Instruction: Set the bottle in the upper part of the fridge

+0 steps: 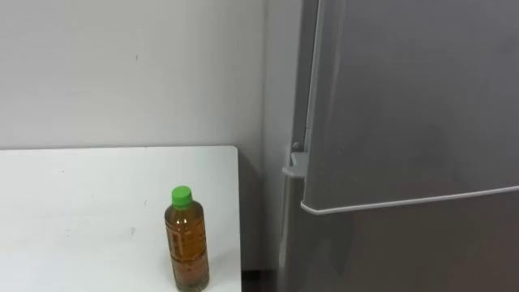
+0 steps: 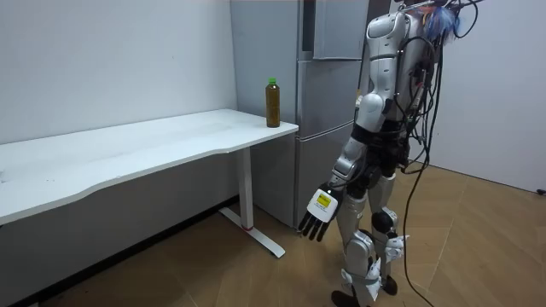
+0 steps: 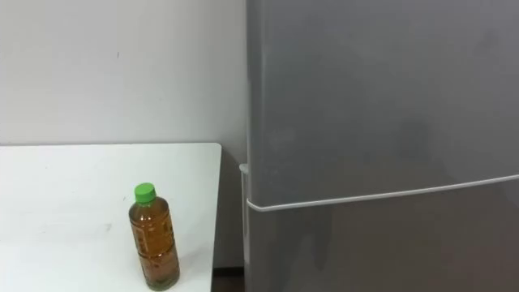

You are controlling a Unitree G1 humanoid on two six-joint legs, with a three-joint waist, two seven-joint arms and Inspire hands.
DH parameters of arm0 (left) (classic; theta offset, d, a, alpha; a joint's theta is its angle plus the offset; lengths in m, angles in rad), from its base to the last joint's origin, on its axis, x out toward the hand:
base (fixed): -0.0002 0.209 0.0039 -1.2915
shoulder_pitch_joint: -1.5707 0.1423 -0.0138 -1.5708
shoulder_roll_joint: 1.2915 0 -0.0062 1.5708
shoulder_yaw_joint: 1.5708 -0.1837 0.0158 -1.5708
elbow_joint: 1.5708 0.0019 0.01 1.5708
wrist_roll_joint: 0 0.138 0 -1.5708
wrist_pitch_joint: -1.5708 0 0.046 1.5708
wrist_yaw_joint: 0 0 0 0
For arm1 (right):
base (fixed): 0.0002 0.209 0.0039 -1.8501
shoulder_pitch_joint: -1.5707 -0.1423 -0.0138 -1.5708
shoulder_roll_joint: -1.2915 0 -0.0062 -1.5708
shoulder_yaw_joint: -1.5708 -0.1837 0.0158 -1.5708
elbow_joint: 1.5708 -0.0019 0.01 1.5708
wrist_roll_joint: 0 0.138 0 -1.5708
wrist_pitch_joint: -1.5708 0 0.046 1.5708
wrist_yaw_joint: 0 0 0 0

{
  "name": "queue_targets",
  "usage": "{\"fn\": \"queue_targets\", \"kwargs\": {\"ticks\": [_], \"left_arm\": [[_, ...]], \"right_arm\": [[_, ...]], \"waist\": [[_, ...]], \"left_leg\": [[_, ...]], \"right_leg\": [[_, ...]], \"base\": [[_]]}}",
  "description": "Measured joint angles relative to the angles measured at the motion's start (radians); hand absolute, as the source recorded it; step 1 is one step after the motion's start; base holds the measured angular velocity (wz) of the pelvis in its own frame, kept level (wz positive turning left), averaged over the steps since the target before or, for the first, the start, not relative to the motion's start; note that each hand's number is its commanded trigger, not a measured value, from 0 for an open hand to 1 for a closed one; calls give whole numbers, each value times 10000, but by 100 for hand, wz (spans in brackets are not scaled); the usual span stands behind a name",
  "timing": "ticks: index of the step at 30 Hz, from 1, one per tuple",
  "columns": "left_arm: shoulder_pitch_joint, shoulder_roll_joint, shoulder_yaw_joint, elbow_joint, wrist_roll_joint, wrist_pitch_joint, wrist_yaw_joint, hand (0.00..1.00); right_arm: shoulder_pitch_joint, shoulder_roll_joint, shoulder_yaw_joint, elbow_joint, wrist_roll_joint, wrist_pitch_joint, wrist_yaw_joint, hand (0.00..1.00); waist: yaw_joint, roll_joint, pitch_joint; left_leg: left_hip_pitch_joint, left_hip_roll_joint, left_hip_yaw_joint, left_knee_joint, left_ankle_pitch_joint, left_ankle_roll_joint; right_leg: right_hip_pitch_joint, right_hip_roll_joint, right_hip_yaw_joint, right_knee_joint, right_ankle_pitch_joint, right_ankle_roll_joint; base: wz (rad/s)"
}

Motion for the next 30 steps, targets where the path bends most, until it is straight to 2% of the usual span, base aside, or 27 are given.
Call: {"fn": "queue_targets", "kwargs": {"ticks": [13, 16, 17, 21, 23, 27, 30], "left_arm": [[29, 3, -11, -2, 2, -52, 94, 0], [78, -1, -10, 8, -18, -45, 95, 0], [84, -6, -6, 31, -18, -45, 94, 0], [150, -46, 231, 131, -106, -47, 98, 0], [213, -65, 373, 130, -145, -47, 122, 0], [236, -81, 653, 230, -900, -52, 255, 0], [252, -140, 1056, 311, -1505, -46, 662, 0]], "right_arm": [[-20, 30, 7, 84, 96, -53, 41, 0], [-31, 29, -12, 87, 55, -49, 39, 0], [-32, 30, -30, 86, -14, -49, 36, 0], [-13, 41, -182, 76, -53, -47, 49, 0], [-20, 46, -213, 80, -13, -48, 43, 0], [-4, 45, -276, 173, 177, -38, 20, 0], [66, 38, -296, 179, 397, -13, 20, 0]], "waist": [[2, -6, 31], [0, 31, 11], [0, 90, -24], [0, 127, -34], [10, 160, -13], [11, 245, -14], [31, 286, -6]], "left_leg": [[-37, 0, -7, -4, -1, -1], [-38, -1, -1, -2, -1, 0], [-40, -1, 1, -3, -1, -1], [-39, -1, 0, -3, -1, 0], [-23, 2, 4, -3, -1, 0], [20, 6, -2, -2, -14, -2], [161, 8, 2, -4, -50, -5]], "right_leg": [[17, -1, -16, -12, 0, 0], [-26, -1, -38, -4, 0, 0], [-26, -2, -33, -4, 0, 0], [27, -2, -11, 2, 0, 0], [87, 0, -11, 6, 0, 0], [135, 1, -54, 4, 0, 0], [178, 9, -7, -7, -7, 1]], "base": [[0], [0], [0], [0], [0], [0], [-3]]}}
